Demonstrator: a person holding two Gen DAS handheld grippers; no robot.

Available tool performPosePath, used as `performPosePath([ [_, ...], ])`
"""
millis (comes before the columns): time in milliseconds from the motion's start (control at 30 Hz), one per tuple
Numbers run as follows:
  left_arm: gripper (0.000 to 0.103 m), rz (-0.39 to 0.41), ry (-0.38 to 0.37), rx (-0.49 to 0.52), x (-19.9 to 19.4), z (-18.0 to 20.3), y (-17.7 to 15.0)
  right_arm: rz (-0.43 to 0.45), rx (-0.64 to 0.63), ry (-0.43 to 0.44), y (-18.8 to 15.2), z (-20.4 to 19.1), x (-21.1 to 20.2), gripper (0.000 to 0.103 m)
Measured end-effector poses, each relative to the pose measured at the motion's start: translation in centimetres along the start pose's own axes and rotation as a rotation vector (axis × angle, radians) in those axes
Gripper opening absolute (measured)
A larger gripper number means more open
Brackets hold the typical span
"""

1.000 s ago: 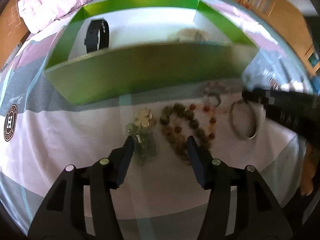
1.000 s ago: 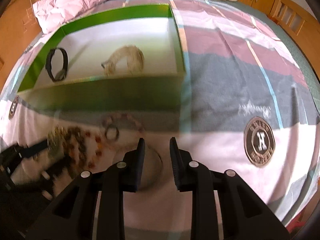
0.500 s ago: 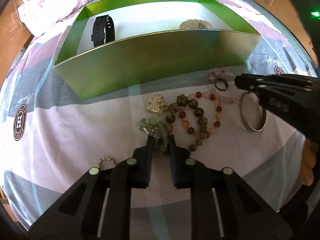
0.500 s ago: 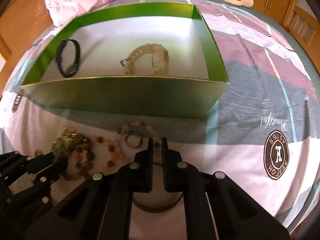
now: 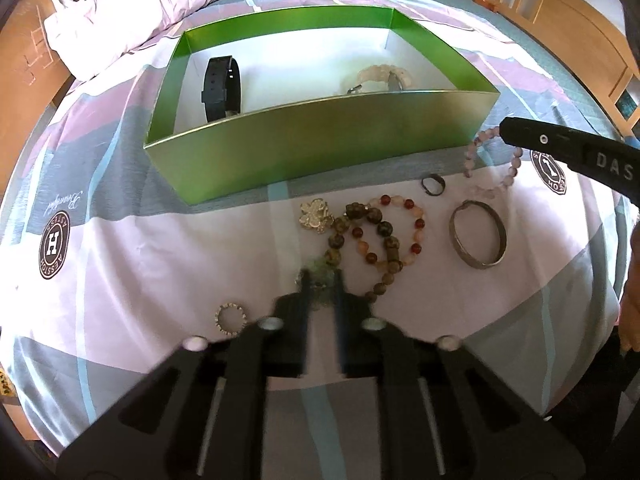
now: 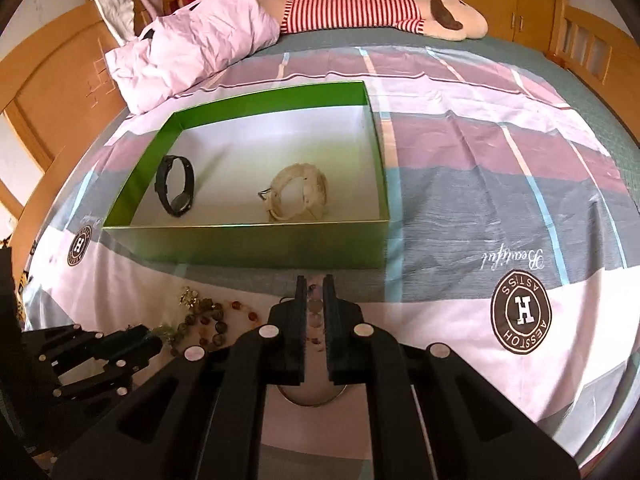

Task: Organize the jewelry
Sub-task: 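Grasp the dark brown beaded bracelet with the left tool while the right tool grasps the pink beaded bracelet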

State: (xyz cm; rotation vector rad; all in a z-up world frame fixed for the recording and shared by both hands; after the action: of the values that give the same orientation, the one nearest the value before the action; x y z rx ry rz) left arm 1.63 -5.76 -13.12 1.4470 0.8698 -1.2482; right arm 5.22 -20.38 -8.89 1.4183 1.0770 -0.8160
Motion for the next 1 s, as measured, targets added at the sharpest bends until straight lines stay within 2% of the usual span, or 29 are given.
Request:
performPosePath([
  [333, 0.010, -0.004, -0.018, -0.082, -0.8, -2.6, 0.2, -0.075, 0.099, -0.068, -0.1, 2.7, 2.1, 0.007],
  [400, 0.025, -0.003, -0.054, -0.071, -0.5, -2.0, 0.3, -0.091, 0.117, -0.075, -0.2, 3.2, 2.5, 0.007],
  [433, 0.028, -0.004, -0.066, -0.064, -0.4, -1.6, 0.3, -0.095, 0.121, -0.077, -0.2, 3.3, 2.6, 0.007],
  [500, 0.030, -0.006, -0.073, -0.038, 0.1, -0.7, 0.5, -0.097, 0.120, -0.084, -0.3, 3.3, 2.7, 0.007],
  [567, 0.030, -0.008, -0.045, -0.003, 0.9, 0.2, 0.6, -0.105, 0.112, -0.093, -0.3, 3.3, 2.9, 0.008],
  [667, 0.030, -0.009, 0.006, 0.016, 1.9, 0.4, 0.8, -0.114, 0.108, -0.097, -0.5, 3.2, 3.1, 0.015],
  [767, 0.032, -0.006, 0.024, 0.026, 2.1, 0.3, 1.1, -0.112, 0.092, -0.125, -0.5, 3.1, 3.2, 0.018],
  [833, 0.037, -0.004, 0.018, 0.028, 2.1, 0.5, 1.1, -0.113, 0.086, -0.140, -0.5, 3.0, 3.4, 0.026],
  [900, 0.044, 0.001, 0.018, 0.047, 2.1, 0.8, 1.1, -0.111, 0.087, -0.153, -0.5, 3.2, 3.5, 0.038],
  [1000, 0.044, 0.014, 0.030, 0.064, 2.3, 1.0, 1.3, -0.110, 0.105, -0.154, -0.4, 3.7, 3.4, 0.038],
])
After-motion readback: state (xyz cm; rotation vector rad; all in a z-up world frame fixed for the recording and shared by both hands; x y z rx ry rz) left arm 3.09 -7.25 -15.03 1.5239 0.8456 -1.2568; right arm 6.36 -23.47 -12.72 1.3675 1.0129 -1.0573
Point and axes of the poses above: each gripper's, at about its wrist camera, not at the fingertips, and x roughly the way its jaws point, z to its right, y to its top, the point moved 7 cm from there along x, roughly the way its jaws point, and after that the axes turned 13 degrees about -z, right-handed, at the moved point
